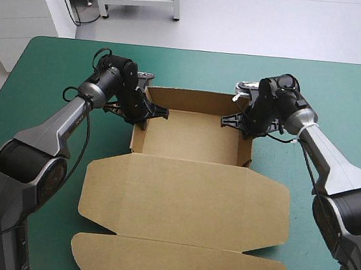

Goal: Fold the box

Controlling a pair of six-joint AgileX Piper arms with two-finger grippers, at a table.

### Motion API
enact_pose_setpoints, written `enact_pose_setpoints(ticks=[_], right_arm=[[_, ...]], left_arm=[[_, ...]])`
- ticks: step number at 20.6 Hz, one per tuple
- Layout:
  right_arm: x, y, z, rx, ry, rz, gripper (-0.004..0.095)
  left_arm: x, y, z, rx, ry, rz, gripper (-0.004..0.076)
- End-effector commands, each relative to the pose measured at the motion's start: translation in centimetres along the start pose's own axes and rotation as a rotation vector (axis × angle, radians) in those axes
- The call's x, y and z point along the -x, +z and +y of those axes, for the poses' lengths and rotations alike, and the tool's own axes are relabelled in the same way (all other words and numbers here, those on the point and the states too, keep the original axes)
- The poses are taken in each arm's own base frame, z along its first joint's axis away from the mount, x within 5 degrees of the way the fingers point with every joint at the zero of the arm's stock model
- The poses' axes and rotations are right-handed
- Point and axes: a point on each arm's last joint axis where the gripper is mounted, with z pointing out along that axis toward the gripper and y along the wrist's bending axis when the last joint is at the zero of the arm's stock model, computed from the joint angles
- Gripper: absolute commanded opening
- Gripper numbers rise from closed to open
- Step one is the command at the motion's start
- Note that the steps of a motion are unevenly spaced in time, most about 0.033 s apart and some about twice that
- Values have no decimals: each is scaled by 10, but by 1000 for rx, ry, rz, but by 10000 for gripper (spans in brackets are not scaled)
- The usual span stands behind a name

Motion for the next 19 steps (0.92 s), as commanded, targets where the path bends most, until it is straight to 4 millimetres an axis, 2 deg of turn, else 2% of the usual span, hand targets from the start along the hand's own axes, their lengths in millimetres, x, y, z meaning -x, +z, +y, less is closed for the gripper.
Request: enact_pose_setpoints(ticks=[1, 2, 3, 4, 6, 9, 10, 14, 17, 19], right_arm=[[8, -24, -7, 8, -15, -104, 338], [8, -24, -7, 21, -14, -100, 519], [8, -24, -7, 22, -19, -100, 604], [8, -24, -6, 28, -17, -101, 728], [8, -24, -6, 28, -12, -102, 817], [8, -24, -6, 29, 4, -99, 815], [7, -24, -6, 28, 14, -92, 814], [14, -37, -5, 36, 17, -132, 814], [22, -62, -3, 40, 15, -176, 812], [24, -82, -3, 40, 11, -180, 812]], left_arm=[[2, -35, -16, -121, 49, -112, 22], [1, -32, -17, -127, 56, -94, 60], [2, -31, -17, -127, 58, -89, 90], [1, -30, -16, -125, 68, -86, 153], [1, -30, -16, -125, 67, -84, 249], [1, -30, -15, -121, 75, -83, 426], [1, -30, -15, -117, 76, -84, 461], [4, -39, -16, -106, 87, -107, 465], [10, -63, -19, -115, 104, -155, 465], [12, -89, -24, -132, 119, -233, 465]])
